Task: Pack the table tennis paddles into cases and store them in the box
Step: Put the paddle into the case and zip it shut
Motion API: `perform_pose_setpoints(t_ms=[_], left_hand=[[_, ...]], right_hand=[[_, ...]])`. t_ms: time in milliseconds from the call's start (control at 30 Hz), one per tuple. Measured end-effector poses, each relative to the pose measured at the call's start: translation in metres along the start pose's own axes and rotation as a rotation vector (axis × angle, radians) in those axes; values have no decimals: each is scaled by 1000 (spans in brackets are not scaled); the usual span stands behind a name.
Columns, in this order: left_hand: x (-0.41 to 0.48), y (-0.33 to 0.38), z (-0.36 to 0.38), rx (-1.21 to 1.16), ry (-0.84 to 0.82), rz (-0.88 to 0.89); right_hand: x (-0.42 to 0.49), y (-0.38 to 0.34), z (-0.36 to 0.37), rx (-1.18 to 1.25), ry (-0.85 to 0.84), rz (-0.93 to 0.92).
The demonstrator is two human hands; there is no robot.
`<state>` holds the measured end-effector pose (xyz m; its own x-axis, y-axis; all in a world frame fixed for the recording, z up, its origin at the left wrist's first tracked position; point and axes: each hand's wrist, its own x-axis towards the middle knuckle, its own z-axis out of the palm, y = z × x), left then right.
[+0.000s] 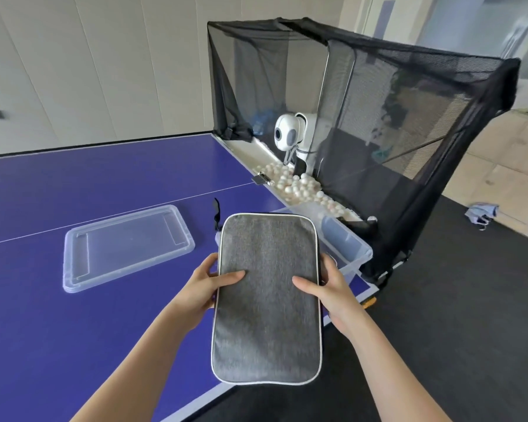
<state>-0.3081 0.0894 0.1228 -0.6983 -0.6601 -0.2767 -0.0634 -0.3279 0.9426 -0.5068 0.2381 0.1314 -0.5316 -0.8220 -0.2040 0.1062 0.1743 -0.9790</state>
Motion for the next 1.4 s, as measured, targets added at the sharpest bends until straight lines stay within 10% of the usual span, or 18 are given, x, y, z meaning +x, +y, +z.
perform_pose_setpoints(t_ms=[700, 967, 1400], left_hand=[[169, 31, 59, -392, 311, 168], [205, 24, 93, -593, 534, 228], [175, -25, 93, -704, 808, 155]], right_hand=[[188, -41, -86, -45, -98, 62], [222, -12, -77, 522, -31, 181], [297, -41, -142, 252, -294, 169]])
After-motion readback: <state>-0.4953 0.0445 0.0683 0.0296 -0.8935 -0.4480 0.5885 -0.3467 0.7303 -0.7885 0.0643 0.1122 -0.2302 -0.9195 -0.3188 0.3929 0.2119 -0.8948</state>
